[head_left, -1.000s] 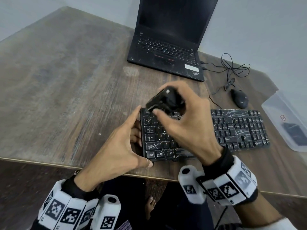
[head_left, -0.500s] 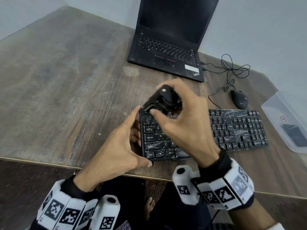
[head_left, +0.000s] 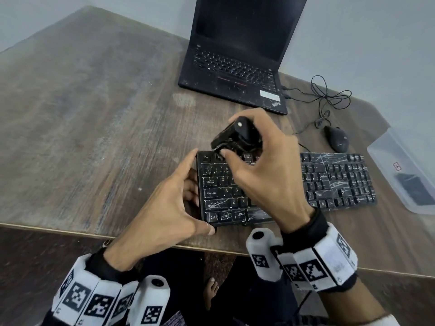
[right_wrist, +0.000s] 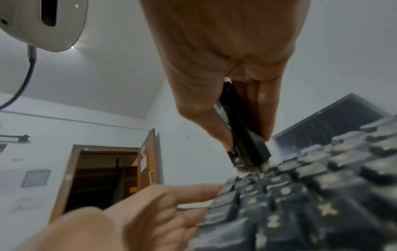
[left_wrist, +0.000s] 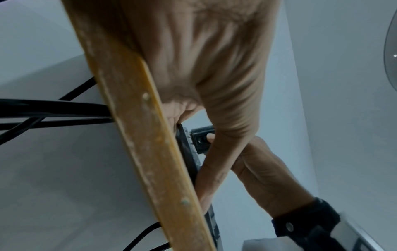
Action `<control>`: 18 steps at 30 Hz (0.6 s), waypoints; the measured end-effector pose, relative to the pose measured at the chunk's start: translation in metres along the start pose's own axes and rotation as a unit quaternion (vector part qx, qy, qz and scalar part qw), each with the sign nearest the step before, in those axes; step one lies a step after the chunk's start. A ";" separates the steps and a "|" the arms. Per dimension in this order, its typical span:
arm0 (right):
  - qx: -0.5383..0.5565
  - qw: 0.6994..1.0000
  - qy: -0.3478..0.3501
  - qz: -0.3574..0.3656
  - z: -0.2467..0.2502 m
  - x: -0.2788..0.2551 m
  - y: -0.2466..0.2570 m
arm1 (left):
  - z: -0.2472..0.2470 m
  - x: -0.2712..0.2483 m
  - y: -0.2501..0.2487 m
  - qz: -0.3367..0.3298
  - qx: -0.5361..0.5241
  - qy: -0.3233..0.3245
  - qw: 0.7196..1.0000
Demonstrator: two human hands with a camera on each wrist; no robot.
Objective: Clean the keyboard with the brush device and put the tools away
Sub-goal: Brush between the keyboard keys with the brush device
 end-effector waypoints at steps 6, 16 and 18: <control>0.014 0.999 0.035 0.027 0.003 0.013 -0.001 | 0.000 -0.001 -0.001 -0.003 0.001 0.003 1.000; 0.006 0.988 0.118 0.102 0.005 0.026 0.000 | 0.001 0.001 0.003 0.003 -0.001 -0.006 1.000; -0.007 0.988 0.118 0.101 0.004 0.023 -0.003 | 0.002 0.001 0.005 0.007 0.001 -0.007 1.000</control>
Point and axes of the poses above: each hand's wrist, its own x-axis towards the middle knuckle, its own z-axis out of the back of the hand, y = z × x, the point moved 4 cm from there along x, towards the middle knuckle, and after that the axes turned 13 degrees about -x, right-handed, at the moved point
